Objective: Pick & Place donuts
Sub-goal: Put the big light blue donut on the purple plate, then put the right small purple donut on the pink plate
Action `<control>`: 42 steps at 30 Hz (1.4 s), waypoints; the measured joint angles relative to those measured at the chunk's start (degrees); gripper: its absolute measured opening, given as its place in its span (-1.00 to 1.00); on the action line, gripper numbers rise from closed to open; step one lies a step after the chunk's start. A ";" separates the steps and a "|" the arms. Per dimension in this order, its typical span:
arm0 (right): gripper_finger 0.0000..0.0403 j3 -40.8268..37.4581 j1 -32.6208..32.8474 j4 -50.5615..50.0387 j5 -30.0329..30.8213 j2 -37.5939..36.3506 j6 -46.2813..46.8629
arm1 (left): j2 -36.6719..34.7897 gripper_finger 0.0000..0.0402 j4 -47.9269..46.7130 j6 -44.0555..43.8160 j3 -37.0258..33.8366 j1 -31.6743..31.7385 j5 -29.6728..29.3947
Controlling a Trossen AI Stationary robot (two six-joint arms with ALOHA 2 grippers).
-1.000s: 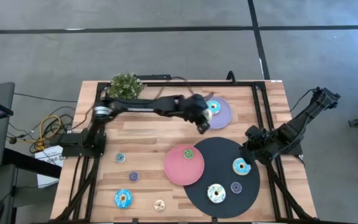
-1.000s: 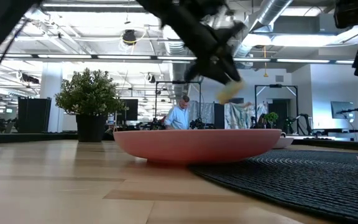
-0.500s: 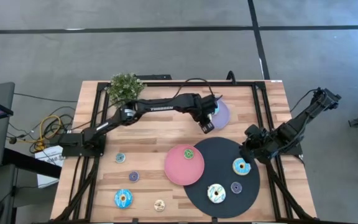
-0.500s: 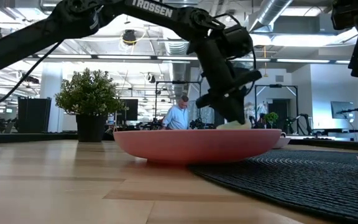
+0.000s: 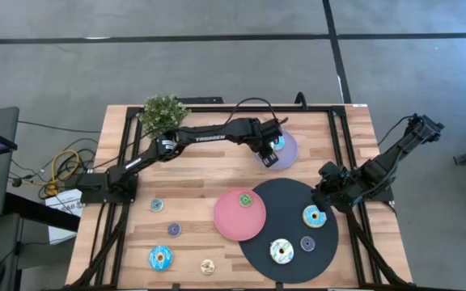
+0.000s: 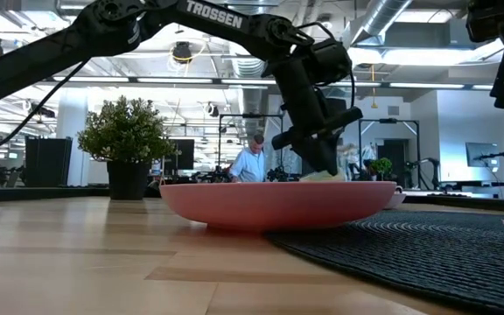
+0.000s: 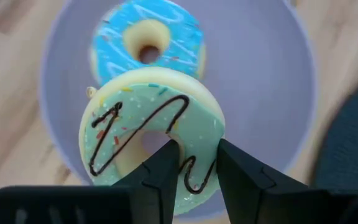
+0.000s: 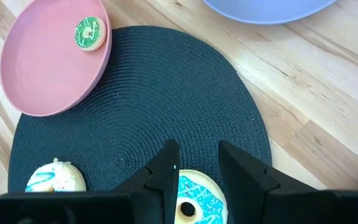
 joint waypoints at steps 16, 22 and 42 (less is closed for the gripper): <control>-0.49 0.00 0.00 -0.12 -0.02 0.00 0.03 | -0.03 -0.05 -2.61 0.17 0.63 0.07 0.92; -0.49 0.00 0.00 -0.06 -0.04 -0.02 -0.71 | -1.59 0.01 -4.13 -1.38 0.63 0.23 0.24; -0.49 0.00 0.00 3.01 0.16 0.11 -1.54 | -16.58 -0.96 -18.48 4.09 0.44 -11.38 -5.05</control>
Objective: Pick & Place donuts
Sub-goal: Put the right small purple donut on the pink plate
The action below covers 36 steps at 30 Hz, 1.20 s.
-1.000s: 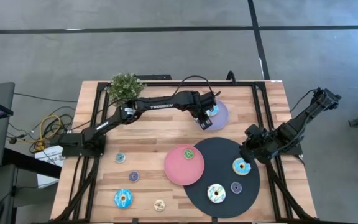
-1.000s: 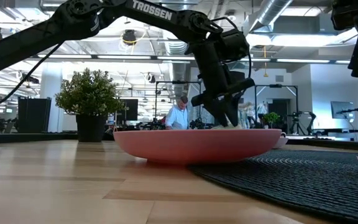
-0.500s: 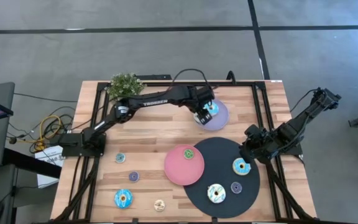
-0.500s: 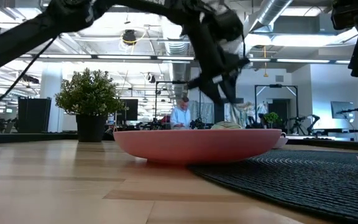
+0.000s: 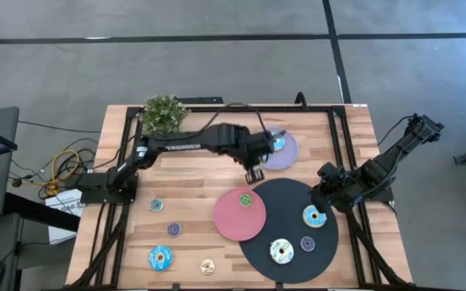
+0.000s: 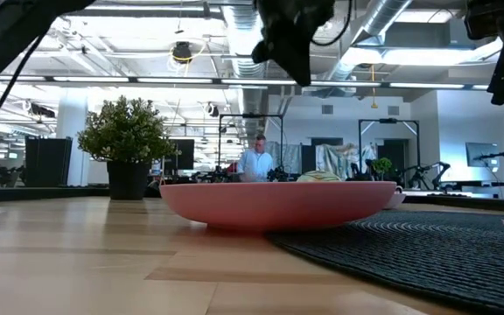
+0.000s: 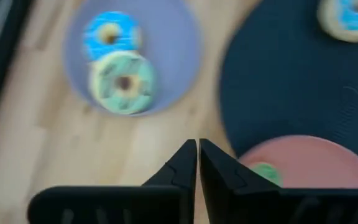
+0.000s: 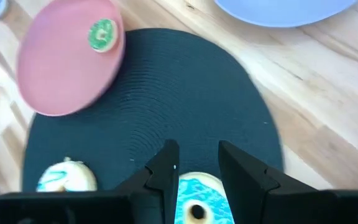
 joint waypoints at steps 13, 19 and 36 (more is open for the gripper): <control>-0.49 0.00 -0.81 16.61 16.40 1.97 0.04 | -2.02 -1.00 4.53 3.10 -7.27 -8.97 5.80; -0.51 4.18 -5.42 30.80 14.21 10.73 -10.06 | -12.50 -1.00 16.89 1.42 -27.24 -11.05 6.11; -0.41 31.76 -0.06 -1.90 -14.03 44.09 24.86 | -66.80 -1.00 56.05 -18.89 -92.92 -21.20 6.10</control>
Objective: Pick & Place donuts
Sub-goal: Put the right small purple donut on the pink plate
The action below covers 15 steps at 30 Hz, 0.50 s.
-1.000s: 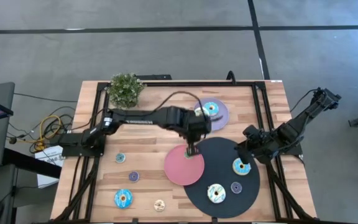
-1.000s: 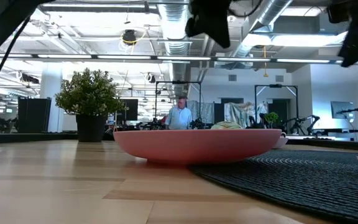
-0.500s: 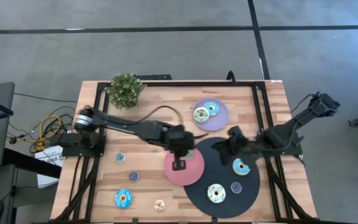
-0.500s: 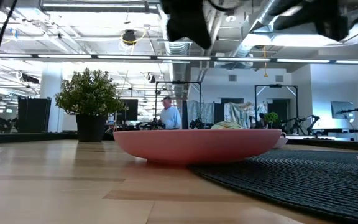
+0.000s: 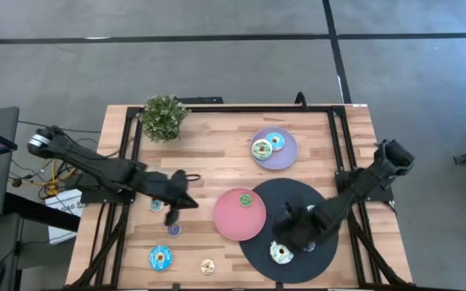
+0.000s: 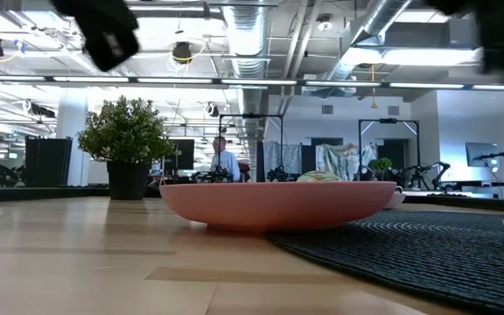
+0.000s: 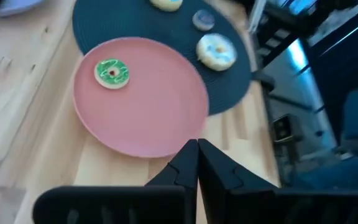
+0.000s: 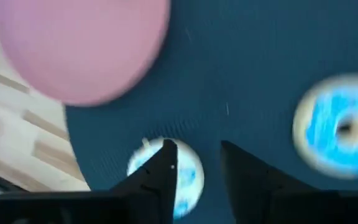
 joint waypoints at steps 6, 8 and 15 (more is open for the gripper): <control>-0.03 0.00 8.30 1.01 -2.32 5.32 20.81 | -12.14 -1.00 -0.16 -1.77 -6.08 -1.97 -2.40; 0.11 0.02 9.89 2.07 -3.96 7.11 24.42 | -14.70 -1.00 -0.21 -1.75 -7.23 -2.04 -2.49; 0.48 -0.04 10.31 2.64 -9.61 12.84 26.59 | -17.72 -1.00 -1.05 -1.69 -8.21 -2.01 -4.46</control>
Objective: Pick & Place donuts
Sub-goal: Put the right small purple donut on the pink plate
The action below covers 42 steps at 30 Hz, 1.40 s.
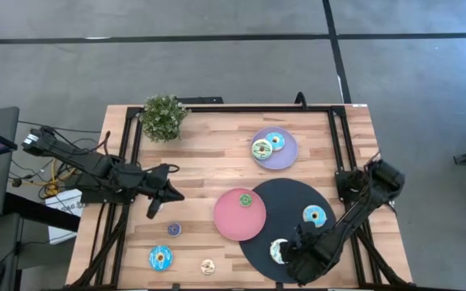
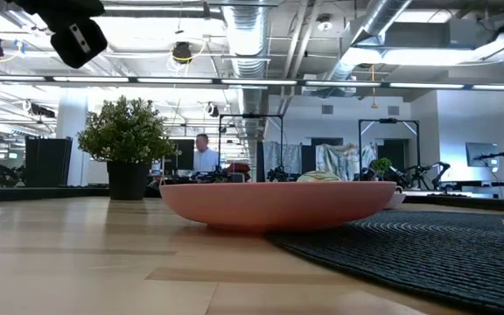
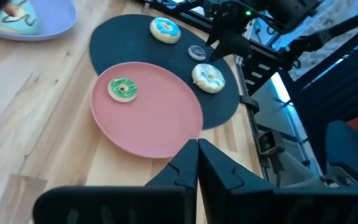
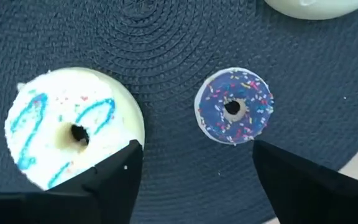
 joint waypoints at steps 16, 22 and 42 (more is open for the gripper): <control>0.55 -5.56 2.94 0.90 0.41 -0.40 1.30 | 0.82 -1.00 -0.09 -0.83 0.00 0.07 -3.29; 0.54 -10.29 2.89 10.28 0.64 -1.42 1.26 | 0.82 -1.00 0.54 -1.08 0.00 0.09 -5.47; 0.06 -10.29 2.90 8.29 2.60 -1.44 -0.46 | 0.82 -1.00 1.68 -4.83 0.04 0.09 -7.67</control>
